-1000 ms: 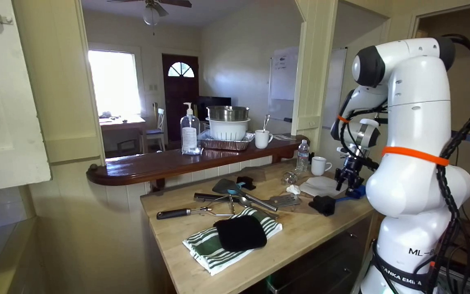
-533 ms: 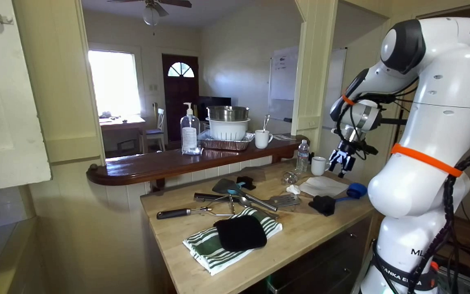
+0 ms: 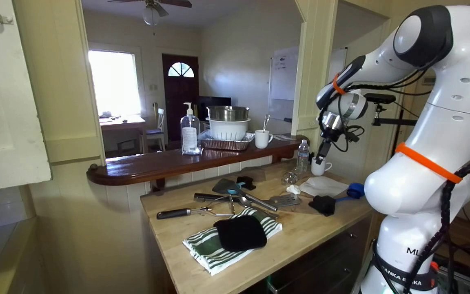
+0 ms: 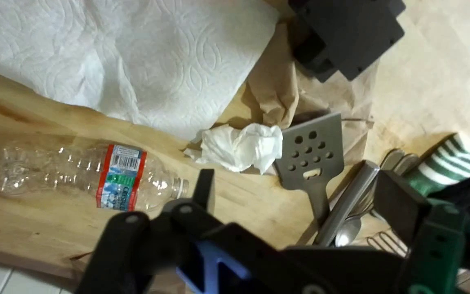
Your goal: Move the spatula closer
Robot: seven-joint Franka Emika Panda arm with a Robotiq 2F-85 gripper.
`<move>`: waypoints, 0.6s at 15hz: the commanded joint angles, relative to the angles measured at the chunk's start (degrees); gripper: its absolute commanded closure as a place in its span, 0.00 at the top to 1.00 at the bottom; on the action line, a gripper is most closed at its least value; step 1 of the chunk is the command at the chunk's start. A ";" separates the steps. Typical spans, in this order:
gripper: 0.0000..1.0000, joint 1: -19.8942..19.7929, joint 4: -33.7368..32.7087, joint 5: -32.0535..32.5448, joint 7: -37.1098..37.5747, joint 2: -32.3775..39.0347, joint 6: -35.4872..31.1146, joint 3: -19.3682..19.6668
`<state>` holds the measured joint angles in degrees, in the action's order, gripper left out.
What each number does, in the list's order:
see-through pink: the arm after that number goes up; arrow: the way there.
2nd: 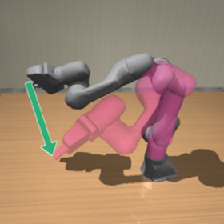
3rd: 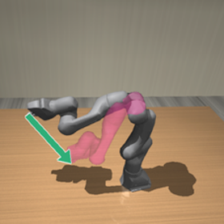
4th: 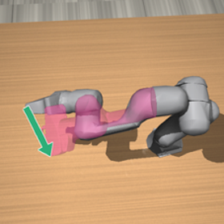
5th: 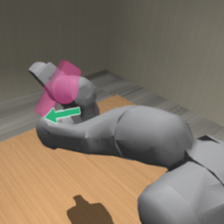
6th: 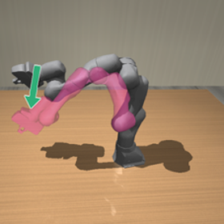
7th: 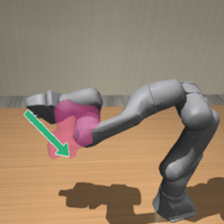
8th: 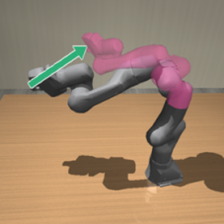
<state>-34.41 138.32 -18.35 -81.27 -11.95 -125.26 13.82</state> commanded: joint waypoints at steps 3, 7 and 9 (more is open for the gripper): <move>1.00 -11.95 9.41 4.45 23.97 -13.54 -6.22 -22.35; 1.00 -1.74 7.98 10.88 31.94 -12.83 -4.56 -16.59; 1.00 3.23 7.93 11.82 32.32 -13.45 -4.38 -11.93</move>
